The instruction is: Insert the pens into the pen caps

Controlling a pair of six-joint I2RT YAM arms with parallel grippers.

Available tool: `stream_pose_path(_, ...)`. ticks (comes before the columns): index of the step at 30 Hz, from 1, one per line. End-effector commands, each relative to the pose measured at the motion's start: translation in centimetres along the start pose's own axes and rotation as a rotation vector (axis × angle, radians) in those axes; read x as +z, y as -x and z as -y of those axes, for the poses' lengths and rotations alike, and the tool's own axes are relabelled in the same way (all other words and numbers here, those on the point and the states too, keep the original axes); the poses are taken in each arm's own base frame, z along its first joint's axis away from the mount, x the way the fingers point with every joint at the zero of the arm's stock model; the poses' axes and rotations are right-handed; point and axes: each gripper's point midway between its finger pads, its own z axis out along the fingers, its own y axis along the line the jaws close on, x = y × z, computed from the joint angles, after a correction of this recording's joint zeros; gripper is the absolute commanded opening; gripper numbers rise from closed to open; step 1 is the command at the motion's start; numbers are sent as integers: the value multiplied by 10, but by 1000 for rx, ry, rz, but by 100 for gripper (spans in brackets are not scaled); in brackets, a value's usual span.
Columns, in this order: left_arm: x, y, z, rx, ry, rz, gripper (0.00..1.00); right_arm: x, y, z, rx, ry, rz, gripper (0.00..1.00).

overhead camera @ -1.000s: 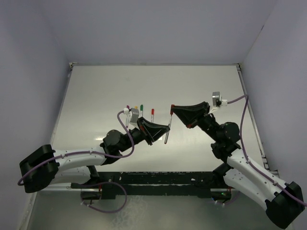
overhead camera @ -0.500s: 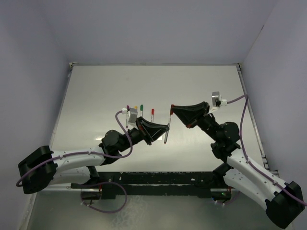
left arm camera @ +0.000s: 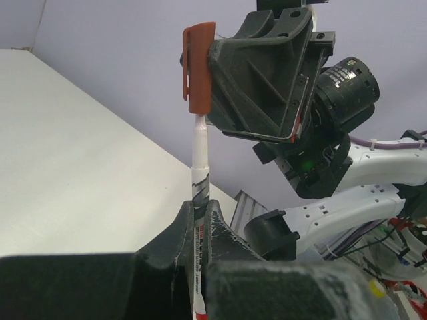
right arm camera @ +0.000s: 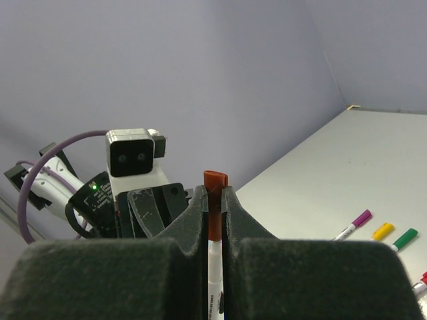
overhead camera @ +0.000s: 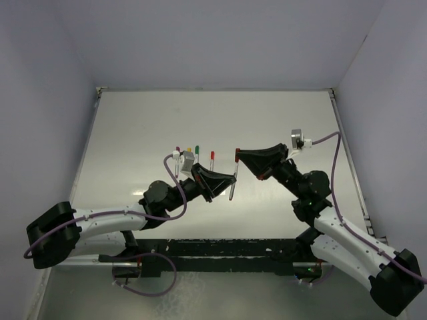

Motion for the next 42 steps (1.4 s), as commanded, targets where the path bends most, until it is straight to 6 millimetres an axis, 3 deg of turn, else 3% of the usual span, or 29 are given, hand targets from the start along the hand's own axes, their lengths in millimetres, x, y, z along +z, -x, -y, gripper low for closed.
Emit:
stream_pose_path(1, 12, 39, 19, 42, -44, 120, 0, -3, 5, -13, 8, 41, 21, 0)
stream_pose_path(19, 13, 58, 27, 65, -55, 171, 0, -5, -12, -7, 33, 20, -28, 0)
stream_pose_path(42, 7, 61, 30, 66, -56, 168, 0, -2, -6, -8, -13, 9, -33, 0)
